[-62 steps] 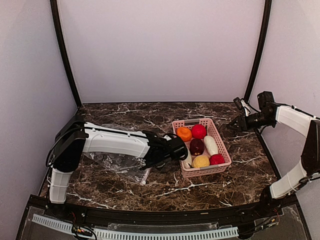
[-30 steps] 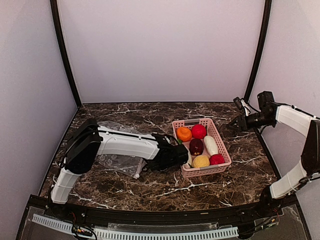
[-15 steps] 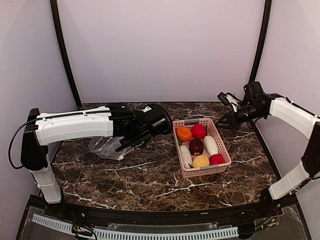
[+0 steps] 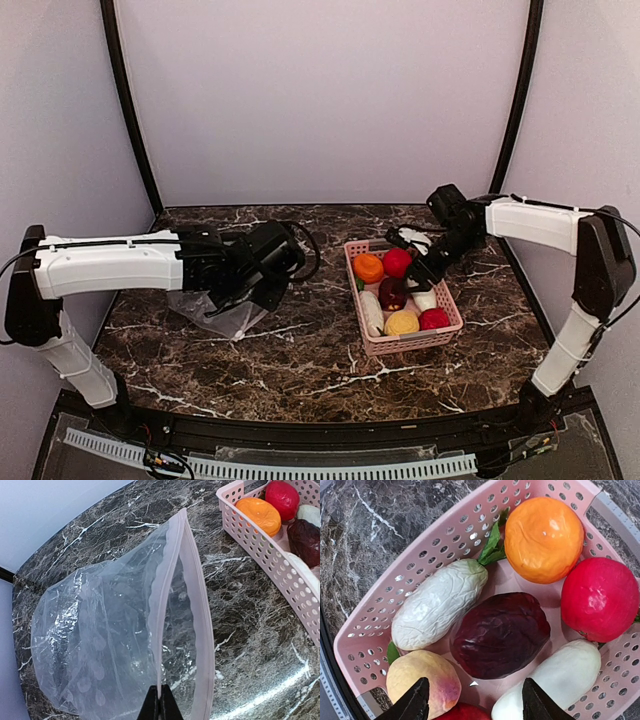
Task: Place the food in the zip-top bag and seal the zipper
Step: Hold the fake vegetable from the bin.
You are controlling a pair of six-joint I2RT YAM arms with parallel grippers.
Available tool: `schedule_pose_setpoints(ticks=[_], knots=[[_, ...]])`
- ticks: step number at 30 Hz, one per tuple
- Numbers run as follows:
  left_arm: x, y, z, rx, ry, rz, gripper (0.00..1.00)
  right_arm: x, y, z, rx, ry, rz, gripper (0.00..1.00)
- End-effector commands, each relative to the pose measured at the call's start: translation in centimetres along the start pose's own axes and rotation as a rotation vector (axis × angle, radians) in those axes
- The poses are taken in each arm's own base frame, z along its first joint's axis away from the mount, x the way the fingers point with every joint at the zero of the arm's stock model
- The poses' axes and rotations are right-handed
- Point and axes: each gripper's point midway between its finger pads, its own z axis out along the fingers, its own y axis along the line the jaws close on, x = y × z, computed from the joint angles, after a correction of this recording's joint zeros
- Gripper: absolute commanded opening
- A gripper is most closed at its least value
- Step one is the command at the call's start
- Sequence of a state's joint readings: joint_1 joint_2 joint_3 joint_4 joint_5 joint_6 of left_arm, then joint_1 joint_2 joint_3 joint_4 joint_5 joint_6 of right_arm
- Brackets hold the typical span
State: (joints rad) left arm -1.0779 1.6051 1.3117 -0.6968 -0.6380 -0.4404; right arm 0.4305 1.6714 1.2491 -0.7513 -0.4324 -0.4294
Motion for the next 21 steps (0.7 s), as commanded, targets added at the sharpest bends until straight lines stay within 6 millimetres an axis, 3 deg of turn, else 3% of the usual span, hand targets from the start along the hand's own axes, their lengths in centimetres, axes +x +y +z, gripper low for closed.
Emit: schedule_pose_setpoints(ticks=[1, 11, 12, 13, 18, 21], knots=[[-0.9, -0.1, -1.4, 0.085, -0.053, -0.072, 0.01, 0.2, -0.9, 1.2, 0.037, 0.056, 0.004, 0.63], [-0.7, 0.1, -2.1, 0.114, -0.063, -0.076, 0.01, 0.2, -1.3, 4.3, -0.007, 0.121, 0.049, 0.76], [-0.7, 0.1, -2.2, 0.119, -0.065, -0.077, 0.01, 0.0, -1.3, 4.4, -0.016, 0.119, 0.05, 0.93], [-0.5, 0.0, -2.1, 0.123, -0.062, -0.074, 0.01, -0.1, -1.3, 4.6, -0.022, 0.119, 0.053, 0.98], [-0.6, 0.0, -2.3, 0.131, -0.068, -0.075, 0.01, -0.6, -1.1, 5.0, -0.049, 0.109, 0.065, 0.99], [-0.7, 0.0, -2.5, 0.138, -0.075, -0.078, 0.01, -0.7, -1.1, 5.0, -0.052, 0.106, 0.065, 0.92]])
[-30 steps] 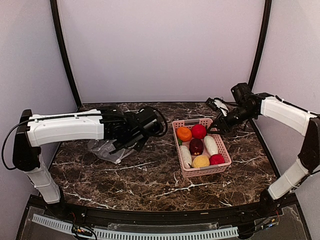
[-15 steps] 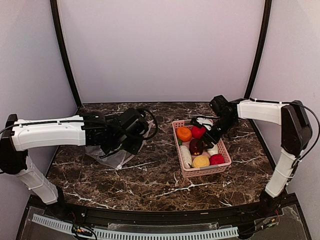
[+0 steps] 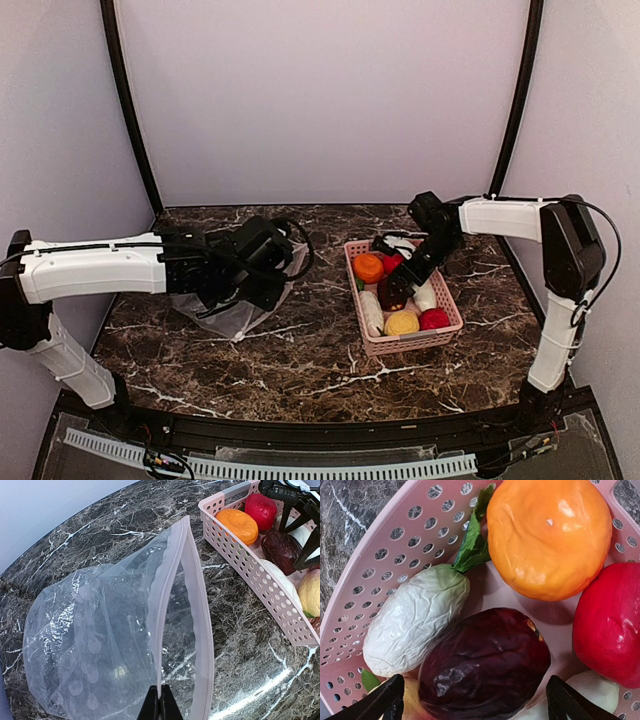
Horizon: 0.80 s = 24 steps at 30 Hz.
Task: Place the food in the zip-top bag and seal the zipper
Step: Hold the fake vegetable from the bin.
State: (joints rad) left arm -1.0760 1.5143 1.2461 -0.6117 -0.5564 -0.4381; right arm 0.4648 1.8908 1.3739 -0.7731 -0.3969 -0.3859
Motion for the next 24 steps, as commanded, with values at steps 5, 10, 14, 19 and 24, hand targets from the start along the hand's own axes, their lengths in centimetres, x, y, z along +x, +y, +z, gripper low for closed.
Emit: schedule_pose_setpoints(ticks=[5, 10, 14, 19, 24], knots=[[-0.7, 0.1, -1.1, 0.038, -0.031, -0.014, 0.01, -0.8, 0.2, -0.3, 0.005, -0.021, -0.004, 0.89], [-1.1, -0.3, -0.9, 0.043, -0.035, -0.011, 0.01, -0.3, 0.2, 0.6, -0.018, 0.008, 0.016, 0.98], [-1.3, -0.6, -0.8, 0.052, -0.038, -0.017, 0.01, -0.7, 0.3, 0.7, -0.032, 0.0, 0.025, 0.86], [-1.9, -1.3, -0.9, 0.08, -0.04, -0.027, 0.01, -1.4, 0.9, -2.1, 0.008, -0.034, -0.014, 0.68], [-2.9, -1.6, -1.0, 0.095, -0.07, -0.043, 0.01, -3.2, 2.9, -7.1, 0.037, -0.148, -0.086, 0.66]])
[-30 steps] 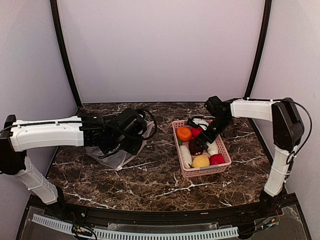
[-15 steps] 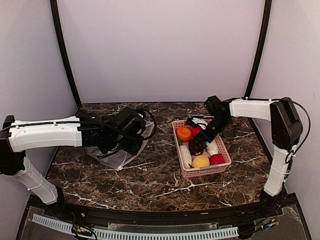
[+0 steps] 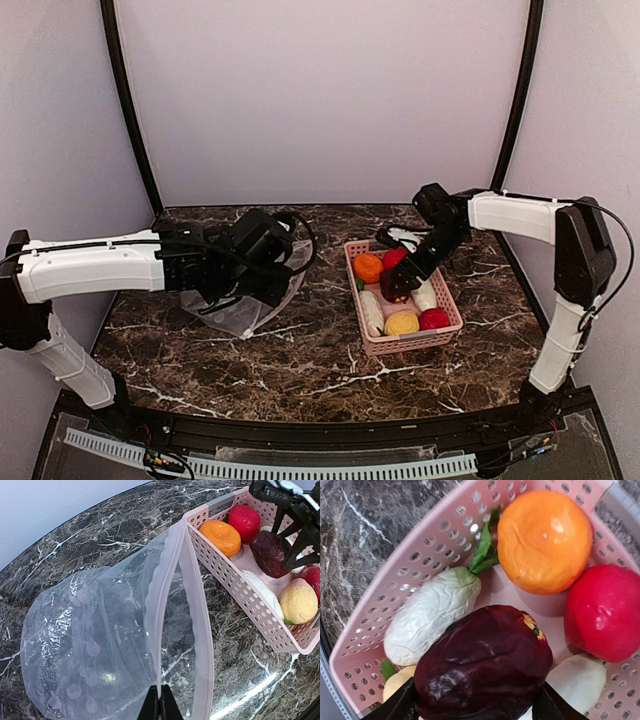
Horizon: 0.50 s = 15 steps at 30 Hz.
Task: Place the food in the zip-top bag and seal the zipper
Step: Hold the fake vegetable from the bin, then place the fake vegetable in the zipper food storage bag.
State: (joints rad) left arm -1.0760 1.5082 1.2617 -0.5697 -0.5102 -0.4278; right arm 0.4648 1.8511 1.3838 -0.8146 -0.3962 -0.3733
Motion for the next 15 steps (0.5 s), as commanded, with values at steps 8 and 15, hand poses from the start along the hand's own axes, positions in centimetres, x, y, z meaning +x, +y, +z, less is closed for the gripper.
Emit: schedule_pose_setpoints(ticks=[8, 15], knots=[[-3.1, -0.7, 0.1, 0.015, -0.057, -0.026, 0.01, -6.6, 9.0, -11.6, -0.196, -0.389, -0.148, 0.58], [-5.7, -2.2, 0.5, 0.084, -0.146, -0.11, 0.01, -10.3, 14.3, -15.2, -0.494, -0.487, -0.187, 0.6]])
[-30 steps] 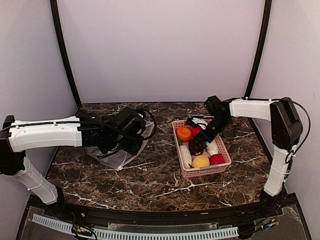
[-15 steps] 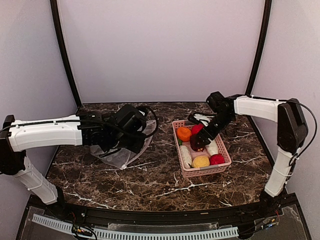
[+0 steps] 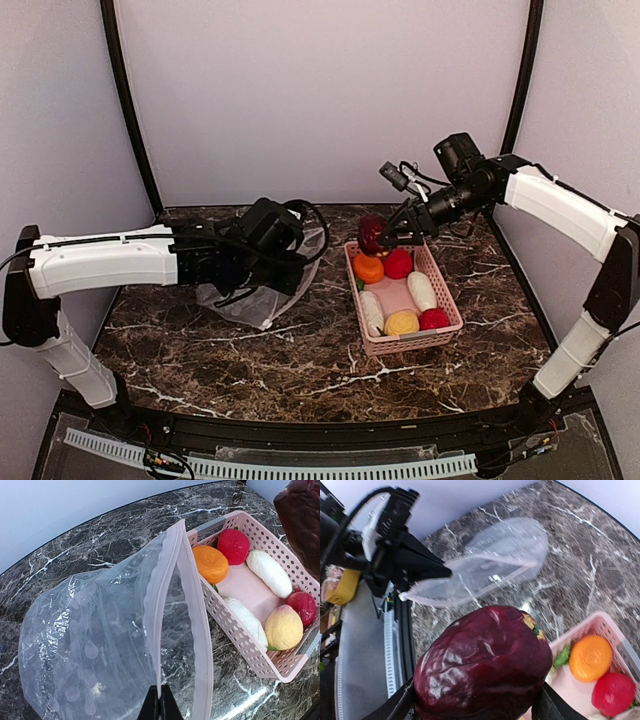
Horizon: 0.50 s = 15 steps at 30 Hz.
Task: Place the food in the zip-top bag and seal the zipper
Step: Place the fake vegetable in the zipper food storage bag.
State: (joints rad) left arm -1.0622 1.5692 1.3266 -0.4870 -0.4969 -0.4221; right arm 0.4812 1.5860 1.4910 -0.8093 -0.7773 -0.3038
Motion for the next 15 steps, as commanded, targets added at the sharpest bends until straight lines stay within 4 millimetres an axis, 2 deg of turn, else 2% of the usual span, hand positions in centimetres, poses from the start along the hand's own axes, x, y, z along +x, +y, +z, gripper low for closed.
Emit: schedule_pose_setpoints(ticks=[1, 5, 9, 12, 15], knots=[[-3.3, -1.1, -0.3, 0.06, -0.093, -0.075, 0.01, -4.0, 4.6, 0.4, -0.275, -0.087, 0.021, 0.6], [-4.5, -2.1, 0.0, 0.079, -0.106, -0.073, 0.01, -5.0, 6.1, 2.0, -0.373, -0.074, 0.041, 0.61], [-5.2, -2.6, -0.2, 0.103, -0.115, -0.086, 0.01, -5.5, 6.3, 3.4, -0.444, -0.056, 0.101, 0.6], [-5.8, -3.0, -0.7, 0.136, -0.128, -0.115, 0.01, -5.4, 6.0, 4.6, -0.451, -0.039, 0.134, 0.6], [-6.2, -3.0, -1.3, 0.149, -0.141, -0.147, 0.01, -5.1, 4.5, 6.1, -0.405, -0.012, 0.197, 0.6]])
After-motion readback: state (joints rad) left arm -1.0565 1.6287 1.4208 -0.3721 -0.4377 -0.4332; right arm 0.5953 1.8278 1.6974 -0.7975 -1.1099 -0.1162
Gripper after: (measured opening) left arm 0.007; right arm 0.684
